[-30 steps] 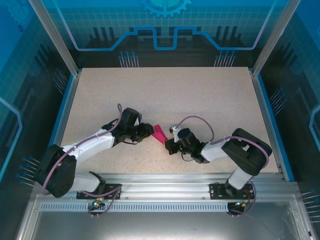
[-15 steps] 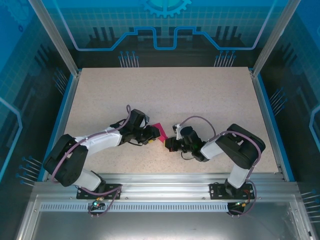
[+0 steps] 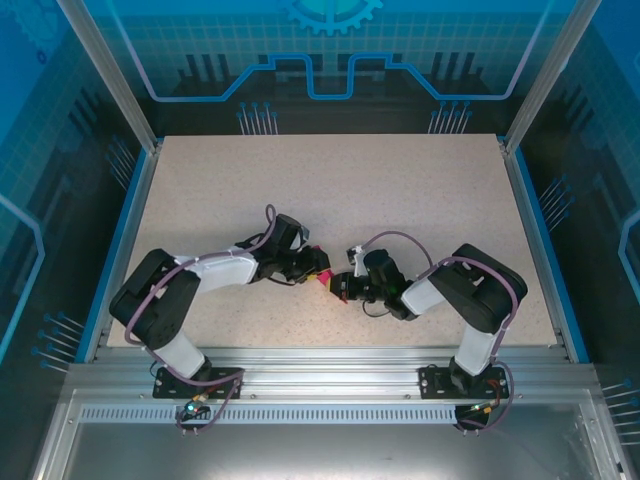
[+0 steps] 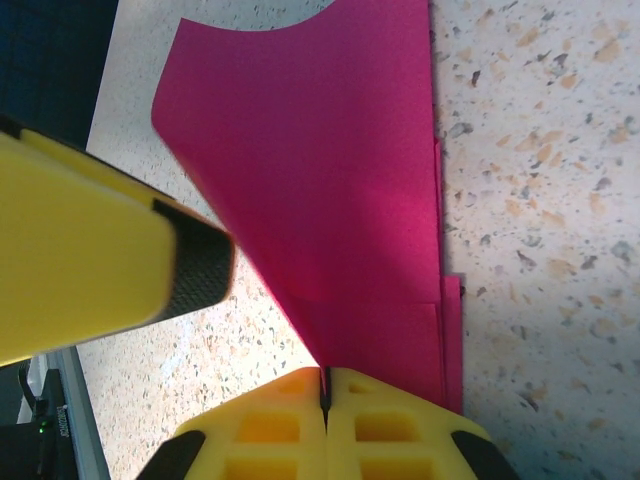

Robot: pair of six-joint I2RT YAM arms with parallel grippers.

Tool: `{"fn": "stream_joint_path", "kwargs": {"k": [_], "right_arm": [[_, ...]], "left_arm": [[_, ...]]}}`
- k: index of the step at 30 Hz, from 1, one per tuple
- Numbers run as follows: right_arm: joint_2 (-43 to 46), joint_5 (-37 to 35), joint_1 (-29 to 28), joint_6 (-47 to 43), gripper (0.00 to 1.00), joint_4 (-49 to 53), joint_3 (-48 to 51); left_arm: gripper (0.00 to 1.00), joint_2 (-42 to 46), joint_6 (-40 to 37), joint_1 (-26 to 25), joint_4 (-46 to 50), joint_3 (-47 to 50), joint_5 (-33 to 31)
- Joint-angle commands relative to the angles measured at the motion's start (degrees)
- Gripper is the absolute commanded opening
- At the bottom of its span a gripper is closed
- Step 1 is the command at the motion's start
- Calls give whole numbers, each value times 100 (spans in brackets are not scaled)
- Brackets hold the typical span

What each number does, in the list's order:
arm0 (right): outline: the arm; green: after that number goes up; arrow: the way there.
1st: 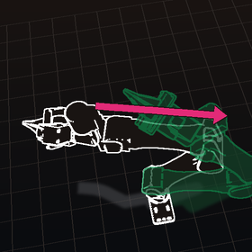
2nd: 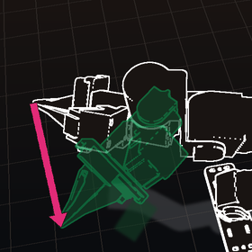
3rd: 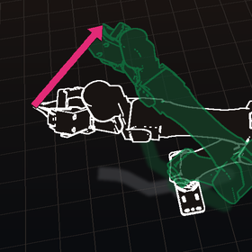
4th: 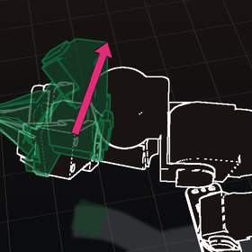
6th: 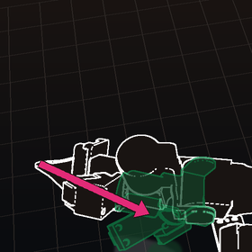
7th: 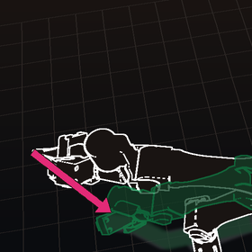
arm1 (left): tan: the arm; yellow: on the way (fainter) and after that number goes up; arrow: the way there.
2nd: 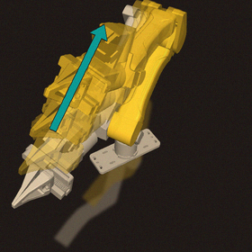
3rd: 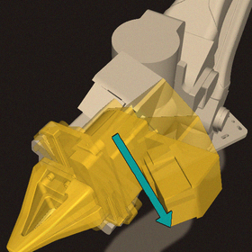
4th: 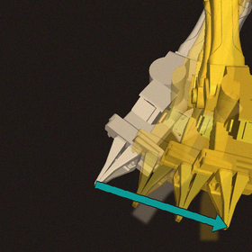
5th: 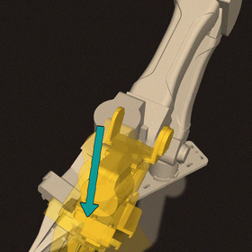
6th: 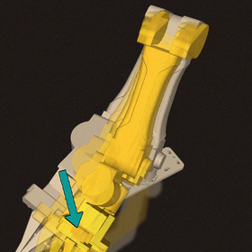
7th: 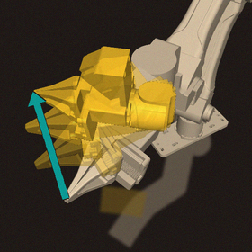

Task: Fold a paper plane with a square sheet of paper (pick it up from the middle)
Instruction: Fold the wing for the fifth time at the center of the table.

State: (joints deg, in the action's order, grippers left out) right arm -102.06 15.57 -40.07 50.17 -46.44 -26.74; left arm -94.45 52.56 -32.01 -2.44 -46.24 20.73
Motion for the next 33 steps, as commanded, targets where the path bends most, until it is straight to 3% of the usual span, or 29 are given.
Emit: {"fn": "stream_joint_path", "kwargs": {"k": [1,9,19,28,33], "right_arm": [[113,57,77,-24,7,666,-63],[678,-87,77,-415,15,1840,-216],[836,-28,108,-597,24,2206,-297],[760,135,260,-500,5,2132,-229],[632,520,368,-310,4,1755,-156]], "left_arm": [[37,-169,-49,-25,-157,-232,64],[35,-345,-120,-33,-99,-307,3],[33,-405,-202,-31,92,-406,-96],[32,-533,-232,-32,129,-457,-120],[31,-628,-245,-31,121,-500,-113]]}}
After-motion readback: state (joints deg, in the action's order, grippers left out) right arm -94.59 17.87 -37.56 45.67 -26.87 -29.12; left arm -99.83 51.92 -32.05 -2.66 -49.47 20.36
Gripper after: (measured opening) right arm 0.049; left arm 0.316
